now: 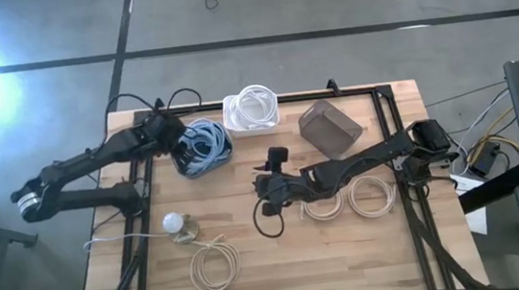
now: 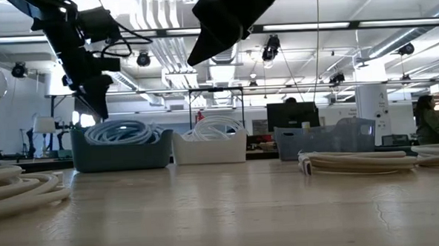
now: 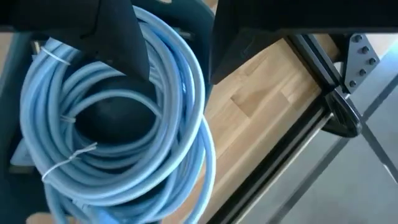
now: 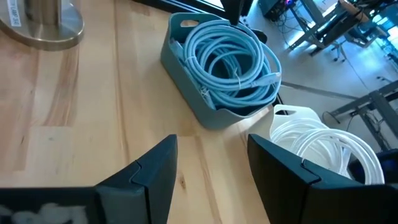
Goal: Sort HDMI cables
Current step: Put the top left brown HDMI cable into the black bin
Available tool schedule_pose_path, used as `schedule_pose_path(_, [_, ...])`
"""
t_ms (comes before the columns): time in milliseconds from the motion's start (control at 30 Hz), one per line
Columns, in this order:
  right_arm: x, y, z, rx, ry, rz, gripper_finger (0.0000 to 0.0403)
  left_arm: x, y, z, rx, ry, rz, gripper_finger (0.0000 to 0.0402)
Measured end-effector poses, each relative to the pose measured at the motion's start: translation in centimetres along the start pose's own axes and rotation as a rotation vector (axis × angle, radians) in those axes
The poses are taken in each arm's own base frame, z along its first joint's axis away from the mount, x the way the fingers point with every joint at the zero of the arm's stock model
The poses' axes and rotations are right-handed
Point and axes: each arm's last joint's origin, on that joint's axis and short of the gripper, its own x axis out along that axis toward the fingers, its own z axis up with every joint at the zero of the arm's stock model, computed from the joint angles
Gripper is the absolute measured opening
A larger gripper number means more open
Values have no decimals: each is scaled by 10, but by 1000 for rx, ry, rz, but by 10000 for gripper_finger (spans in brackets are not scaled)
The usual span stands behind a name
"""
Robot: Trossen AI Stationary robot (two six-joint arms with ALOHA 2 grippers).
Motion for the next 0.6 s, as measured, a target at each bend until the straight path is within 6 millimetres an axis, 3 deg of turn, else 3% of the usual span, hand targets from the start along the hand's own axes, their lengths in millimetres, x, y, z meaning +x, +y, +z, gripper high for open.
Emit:
schedule_pose_path(333, [0,0,-7,155,62,-1,192,-30,7,9,-20,-167,-54,172])
schedule_pose_path(600, [-8,-1,-31,502,322,21,192,-48,-1,18,68,-450,-396,168])
